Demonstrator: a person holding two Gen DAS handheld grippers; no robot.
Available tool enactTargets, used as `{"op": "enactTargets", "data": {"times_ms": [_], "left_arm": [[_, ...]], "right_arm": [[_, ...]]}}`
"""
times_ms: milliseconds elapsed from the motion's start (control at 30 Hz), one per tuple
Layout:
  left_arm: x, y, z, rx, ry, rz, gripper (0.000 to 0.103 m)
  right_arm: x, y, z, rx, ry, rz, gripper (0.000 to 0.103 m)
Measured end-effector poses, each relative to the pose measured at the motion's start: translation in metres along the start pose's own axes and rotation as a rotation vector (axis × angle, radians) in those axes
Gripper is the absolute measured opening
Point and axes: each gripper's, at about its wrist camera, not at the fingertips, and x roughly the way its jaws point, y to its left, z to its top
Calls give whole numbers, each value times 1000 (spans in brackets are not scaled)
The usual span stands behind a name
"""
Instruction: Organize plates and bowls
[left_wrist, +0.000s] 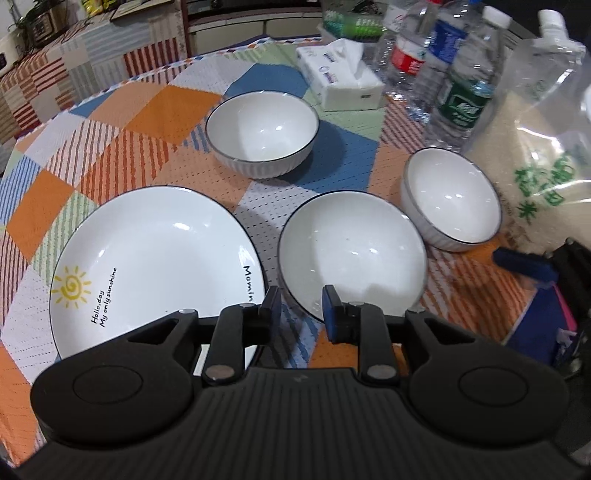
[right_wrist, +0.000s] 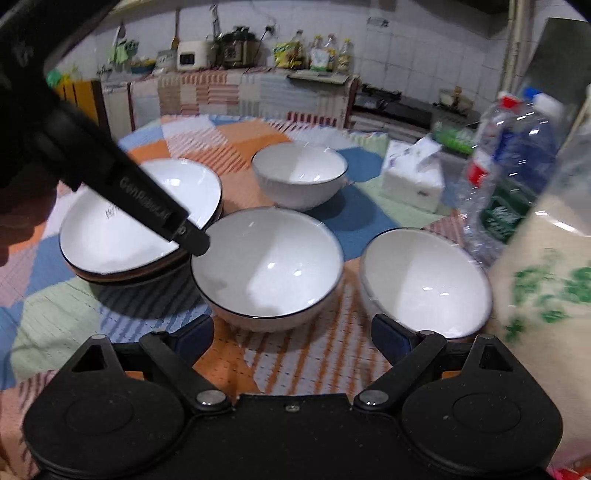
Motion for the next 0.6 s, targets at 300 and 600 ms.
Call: {"op": "enactTargets", "data": {"times_ms": [300, 600], "left_arm": [[-35, -24, 2, 24, -40, -33, 32], [-49, -50, 15, 35, -67, -86, 49]], "right_arm": [[-38, -16, -9, 117, -127, -74, 94], [-36, -25, -14, 212, -114, -51, 94]]}}
